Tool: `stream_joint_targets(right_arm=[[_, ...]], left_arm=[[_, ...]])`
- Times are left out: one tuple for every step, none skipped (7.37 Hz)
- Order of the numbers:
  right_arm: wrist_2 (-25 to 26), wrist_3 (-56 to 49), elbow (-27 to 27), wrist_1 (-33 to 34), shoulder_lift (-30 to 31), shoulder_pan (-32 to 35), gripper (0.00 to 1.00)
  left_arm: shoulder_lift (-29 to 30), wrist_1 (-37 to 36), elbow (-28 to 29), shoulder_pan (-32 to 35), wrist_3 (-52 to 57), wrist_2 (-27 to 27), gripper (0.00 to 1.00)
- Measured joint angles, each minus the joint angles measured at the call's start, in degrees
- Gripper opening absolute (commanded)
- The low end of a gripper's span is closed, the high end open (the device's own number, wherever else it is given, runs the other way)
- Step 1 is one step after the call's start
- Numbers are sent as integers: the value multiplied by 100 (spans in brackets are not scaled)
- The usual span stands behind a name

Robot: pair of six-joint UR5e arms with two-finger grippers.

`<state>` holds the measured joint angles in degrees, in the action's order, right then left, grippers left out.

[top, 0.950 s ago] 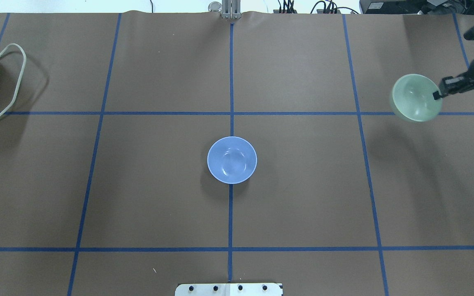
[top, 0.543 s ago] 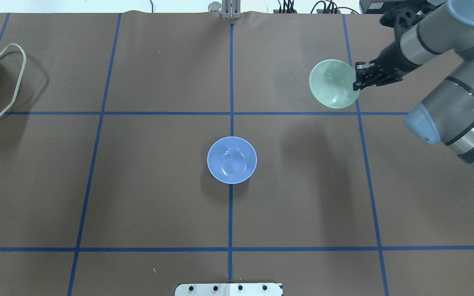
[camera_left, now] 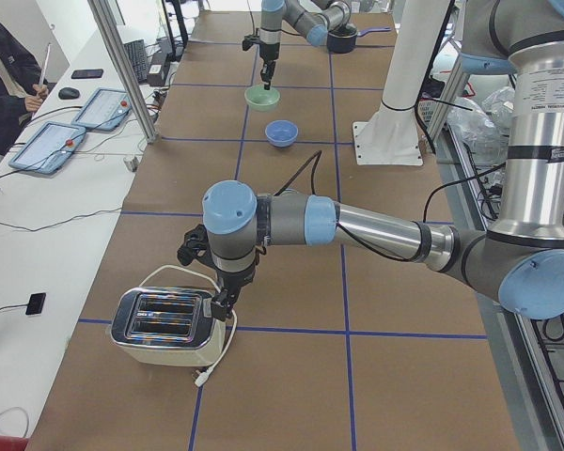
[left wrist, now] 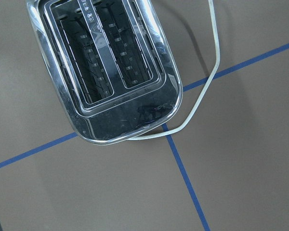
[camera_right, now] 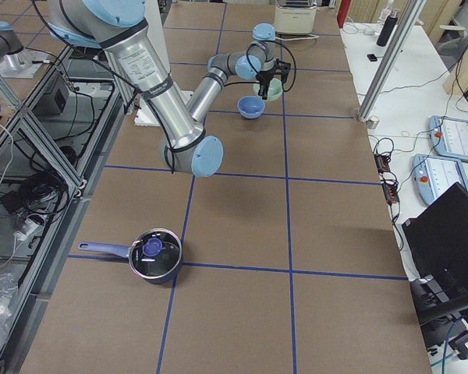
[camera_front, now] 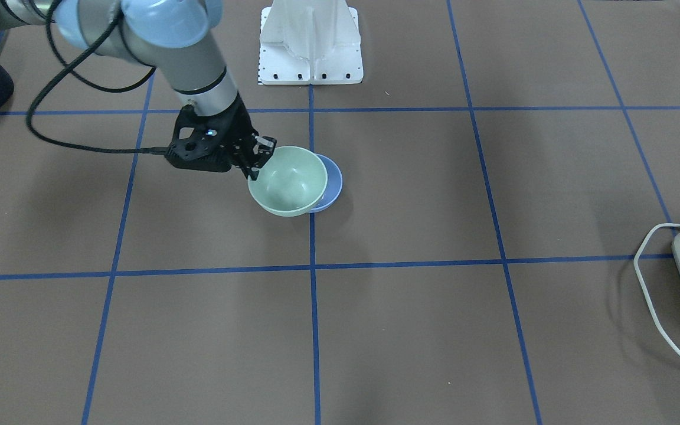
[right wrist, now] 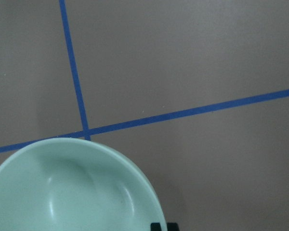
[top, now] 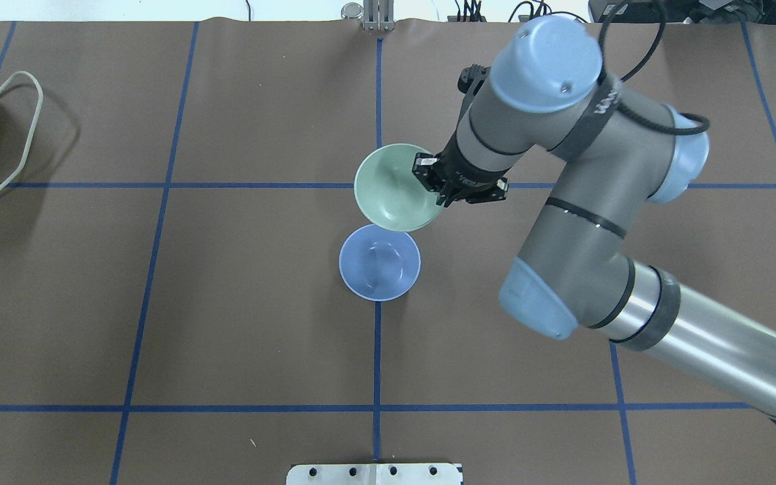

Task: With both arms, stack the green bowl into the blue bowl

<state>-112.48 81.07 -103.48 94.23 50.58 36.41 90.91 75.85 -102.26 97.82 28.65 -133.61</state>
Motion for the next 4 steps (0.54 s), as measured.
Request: stream_joint_targets(right_arm=[[255, 175, 9, 56, -46, -306, 0], [392, 247, 29, 69, -51, -491, 0], [448, 275, 70, 70, -57, -590, 0], [473, 274, 132, 70, -59, -657, 0]], left_arm=[[-2, 0, 7, 0, 0, 1, 98], [-3, 0, 10, 0, 0, 2, 98], [-3, 0, 10, 0, 0, 2, 98], [-3, 0, 8, 0, 0, 2, 98]])
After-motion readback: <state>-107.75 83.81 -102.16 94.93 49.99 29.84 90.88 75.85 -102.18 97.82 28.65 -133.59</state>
